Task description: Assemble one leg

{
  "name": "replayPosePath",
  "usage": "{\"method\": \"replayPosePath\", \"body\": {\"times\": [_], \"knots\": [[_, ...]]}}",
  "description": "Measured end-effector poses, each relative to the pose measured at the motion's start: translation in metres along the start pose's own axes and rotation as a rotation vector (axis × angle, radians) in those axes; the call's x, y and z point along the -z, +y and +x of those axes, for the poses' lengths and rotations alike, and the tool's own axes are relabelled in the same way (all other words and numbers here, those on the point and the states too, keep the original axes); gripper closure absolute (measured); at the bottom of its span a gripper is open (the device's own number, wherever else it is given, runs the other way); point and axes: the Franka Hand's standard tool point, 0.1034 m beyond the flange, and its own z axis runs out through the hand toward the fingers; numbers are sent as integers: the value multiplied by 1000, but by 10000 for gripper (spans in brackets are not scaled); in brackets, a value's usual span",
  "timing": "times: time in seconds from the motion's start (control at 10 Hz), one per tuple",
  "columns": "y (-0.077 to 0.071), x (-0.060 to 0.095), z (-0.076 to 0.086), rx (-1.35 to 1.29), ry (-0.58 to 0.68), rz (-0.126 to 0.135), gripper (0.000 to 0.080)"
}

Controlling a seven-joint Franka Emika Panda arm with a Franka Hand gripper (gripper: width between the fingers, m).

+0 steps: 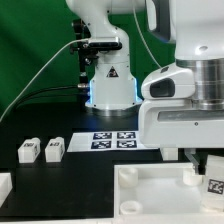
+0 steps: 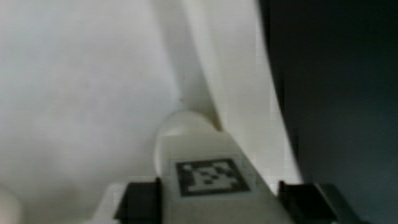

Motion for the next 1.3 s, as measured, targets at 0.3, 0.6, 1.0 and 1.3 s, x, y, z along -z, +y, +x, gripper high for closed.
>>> {"method": "replayPosePath", "body": {"times": [0.3,0.6,1.0,1.3], "knots": [[-2,2,2,-388,-10,21,501],[-7,2,3,-950,-16,52,503],[-10,0,0,-1020,-25,54,503],[-7,-2,0,-813,-14,57,179]]}}
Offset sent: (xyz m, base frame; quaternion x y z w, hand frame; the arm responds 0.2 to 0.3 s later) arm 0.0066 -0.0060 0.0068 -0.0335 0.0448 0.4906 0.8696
